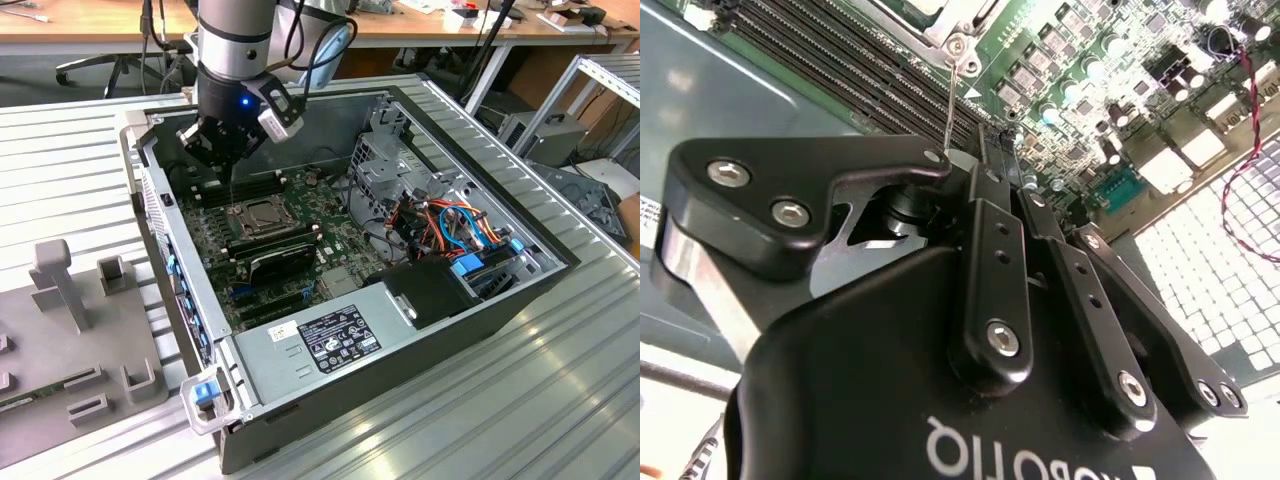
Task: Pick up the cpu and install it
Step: 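Install the first cpu locking lever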
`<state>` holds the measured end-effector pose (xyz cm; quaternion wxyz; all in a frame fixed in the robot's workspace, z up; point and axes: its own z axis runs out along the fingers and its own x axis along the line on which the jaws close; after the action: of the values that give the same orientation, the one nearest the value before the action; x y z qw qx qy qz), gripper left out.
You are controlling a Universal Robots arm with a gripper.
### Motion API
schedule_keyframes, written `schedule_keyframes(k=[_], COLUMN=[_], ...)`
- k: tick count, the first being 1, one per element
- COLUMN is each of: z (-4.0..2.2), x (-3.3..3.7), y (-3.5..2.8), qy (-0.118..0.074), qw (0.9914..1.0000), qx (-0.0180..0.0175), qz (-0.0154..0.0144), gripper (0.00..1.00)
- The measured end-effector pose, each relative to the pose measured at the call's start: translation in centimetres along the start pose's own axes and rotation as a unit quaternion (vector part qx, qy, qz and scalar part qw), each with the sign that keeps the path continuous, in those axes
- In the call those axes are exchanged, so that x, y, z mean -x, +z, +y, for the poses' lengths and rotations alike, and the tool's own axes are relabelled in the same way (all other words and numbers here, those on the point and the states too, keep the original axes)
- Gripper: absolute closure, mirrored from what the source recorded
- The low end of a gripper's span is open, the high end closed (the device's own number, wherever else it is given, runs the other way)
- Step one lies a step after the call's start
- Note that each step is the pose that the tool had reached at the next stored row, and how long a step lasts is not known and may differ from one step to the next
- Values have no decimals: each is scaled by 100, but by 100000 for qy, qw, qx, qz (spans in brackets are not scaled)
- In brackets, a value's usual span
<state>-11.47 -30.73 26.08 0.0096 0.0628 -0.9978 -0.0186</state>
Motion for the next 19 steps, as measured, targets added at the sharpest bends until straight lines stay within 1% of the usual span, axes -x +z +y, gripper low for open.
schedule_keyframes(k=[2, 12, 19], z=[0, -6, -8], x=[6, 76, 94], y=[4, 15, 20], qy=[9, 9, 10], qw=[100000, 100000, 100000], qx=[-1, -3, 2], qz=[-1, 0, -2], gripper=[89, 89, 89])
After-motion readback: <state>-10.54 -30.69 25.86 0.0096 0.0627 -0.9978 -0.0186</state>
